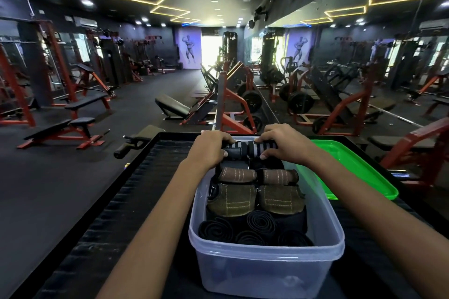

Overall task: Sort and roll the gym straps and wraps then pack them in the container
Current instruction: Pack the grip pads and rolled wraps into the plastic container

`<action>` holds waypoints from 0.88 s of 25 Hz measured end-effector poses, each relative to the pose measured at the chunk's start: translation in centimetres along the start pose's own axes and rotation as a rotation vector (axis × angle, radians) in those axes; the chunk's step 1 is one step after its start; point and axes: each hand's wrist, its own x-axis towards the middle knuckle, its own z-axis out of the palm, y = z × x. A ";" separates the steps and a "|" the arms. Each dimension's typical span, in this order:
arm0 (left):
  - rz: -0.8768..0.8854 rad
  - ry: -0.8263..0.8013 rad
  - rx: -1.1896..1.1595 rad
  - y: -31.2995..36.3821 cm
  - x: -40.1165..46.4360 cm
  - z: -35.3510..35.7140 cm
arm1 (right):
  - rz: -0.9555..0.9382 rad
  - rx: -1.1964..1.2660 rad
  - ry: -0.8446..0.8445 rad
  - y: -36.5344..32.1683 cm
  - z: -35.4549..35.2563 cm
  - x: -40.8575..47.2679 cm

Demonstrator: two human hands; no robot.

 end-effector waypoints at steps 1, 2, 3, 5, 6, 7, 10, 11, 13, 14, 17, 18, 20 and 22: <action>0.005 -0.006 0.025 0.1 0.0 0.0 | -0.002 -0.001 -0.015 0.0 -0.2 0.0; 0.012 -0.006 0.042 0.2 -0.1 -0.1 | -0.002 0.002 -0.025 -0.1 -0.3 -0.1; 0.017 -0.007 0.052 0.3 -0.2 -0.2 | 0.001 0.002 -0.031 -0.1 -0.3 -0.3; 0.029 -0.010 0.077 0.5 -0.3 -0.4 | 0.015 -0.016 -0.036 -0.2 -0.1 -0.6; 0.033 -0.012 0.088 0.5 -0.4 -0.3 | 0.022 -0.023 -0.042 -0.3 0.0 -0.7; 0.033 -0.011 0.091 0.6 -0.4 -0.3 | 0.026 -0.022 -0.050 -0.3 0.2 -0.8; 0.040 -0.018 0.093 0.7 -0.5 -0.2 | 0.055 -0.007 -0.046 -0.4 0.6 -1.1; 0.047 -0.026 0.083 0.7 -0.6 -0.2 | 0.072 -0.006 -0.029 -0.4 0.6 -1.2; 0.055 -0.017 0.018 0.6 -0.7 -0.3 | 0.100 0.044 0.022 -0.4 0.5 -1.4; 0.053 0.001 -0.022 0.6 -0.7 -0.4 | 0.113 0.085 0.051 -0.3 0.5 -1.4; 0.067 -0.002 -0.053 0.7 -0.8 -0.6 | 0.159 0.180 0.128 -0.2 0.3 -1.7; 0.080 -0.019 -0.045 0.8 -0.9 -0.6 | 0.166 0.203 0.143 -0.2 0.2 -1.8; 0.085 -0.027 -0.050 0.8 -1.1 -0.8 | 0.168 0.234 0.142 -0.3 -0.1 -2.3; 0.081 -0.021 -0.049 0.7 -1.3 -1.0 | 0.170 0.251 0.127 -0.3 -0.2 -2.7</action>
